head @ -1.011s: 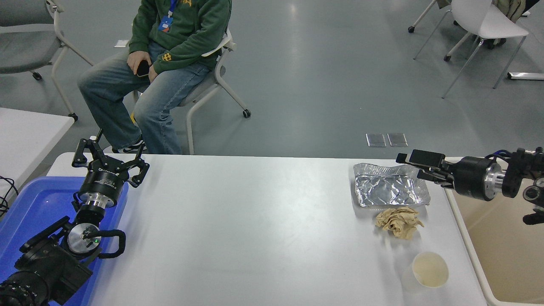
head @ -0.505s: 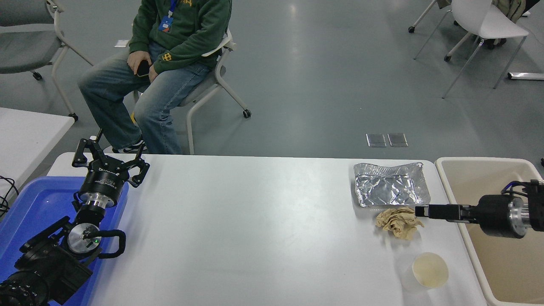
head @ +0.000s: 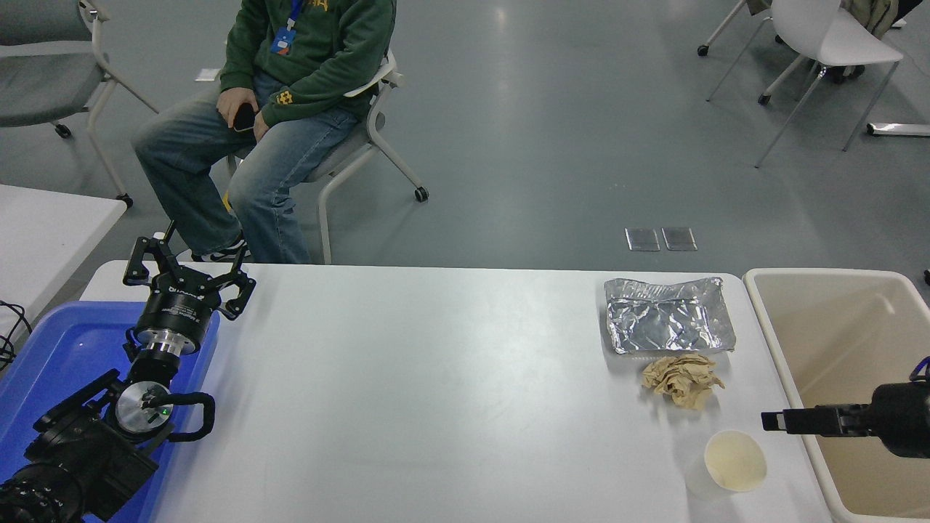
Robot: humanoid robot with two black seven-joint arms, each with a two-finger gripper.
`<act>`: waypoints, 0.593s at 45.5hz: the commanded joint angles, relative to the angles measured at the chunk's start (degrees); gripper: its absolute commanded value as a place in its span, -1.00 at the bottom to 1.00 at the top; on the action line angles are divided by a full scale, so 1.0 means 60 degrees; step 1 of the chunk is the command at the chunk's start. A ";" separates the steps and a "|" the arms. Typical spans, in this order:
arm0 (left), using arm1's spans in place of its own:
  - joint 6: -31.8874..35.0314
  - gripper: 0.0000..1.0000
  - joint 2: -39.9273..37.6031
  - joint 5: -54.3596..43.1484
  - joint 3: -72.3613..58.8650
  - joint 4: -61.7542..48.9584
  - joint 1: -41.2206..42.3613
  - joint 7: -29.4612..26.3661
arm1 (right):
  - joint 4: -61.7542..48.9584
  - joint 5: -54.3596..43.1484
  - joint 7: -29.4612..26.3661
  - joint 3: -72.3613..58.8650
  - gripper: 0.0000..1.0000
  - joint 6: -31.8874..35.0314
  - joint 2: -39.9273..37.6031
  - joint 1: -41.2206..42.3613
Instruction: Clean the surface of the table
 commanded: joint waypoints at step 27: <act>0.0001 1.00 0.0000 -0.0008 0.0000 -0.0002 0.0000 0.0000 | 0.0127 0.0105 0.0029 -0.0234 0.98 -0.0105 0.0674 -0.0645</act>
